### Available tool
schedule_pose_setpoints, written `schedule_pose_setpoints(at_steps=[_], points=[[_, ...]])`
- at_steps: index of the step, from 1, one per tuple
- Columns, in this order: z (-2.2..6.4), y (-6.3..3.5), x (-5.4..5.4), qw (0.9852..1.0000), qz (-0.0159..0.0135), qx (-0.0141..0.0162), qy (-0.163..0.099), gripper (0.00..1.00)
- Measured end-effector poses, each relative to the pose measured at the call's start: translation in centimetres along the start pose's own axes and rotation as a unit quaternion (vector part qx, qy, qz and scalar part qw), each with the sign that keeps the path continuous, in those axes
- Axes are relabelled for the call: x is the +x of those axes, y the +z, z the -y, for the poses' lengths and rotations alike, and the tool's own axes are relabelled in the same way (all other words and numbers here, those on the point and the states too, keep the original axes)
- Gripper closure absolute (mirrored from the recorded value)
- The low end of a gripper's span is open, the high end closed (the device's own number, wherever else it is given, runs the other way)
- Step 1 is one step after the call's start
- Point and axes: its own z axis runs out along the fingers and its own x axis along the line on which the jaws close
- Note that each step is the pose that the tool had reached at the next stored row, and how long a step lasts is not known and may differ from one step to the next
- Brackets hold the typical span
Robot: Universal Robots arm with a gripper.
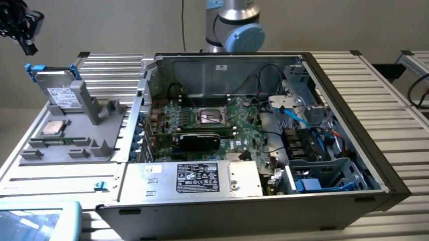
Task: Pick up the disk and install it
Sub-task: 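Pick up the disk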
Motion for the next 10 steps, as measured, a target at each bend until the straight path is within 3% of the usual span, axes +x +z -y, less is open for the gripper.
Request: schedule_pose_setpoints(at_steps=[10], points=[[0.00, 0.00, 0.01, 1.0000, 0.0000, 0.0001, -0.001, 0.89]])
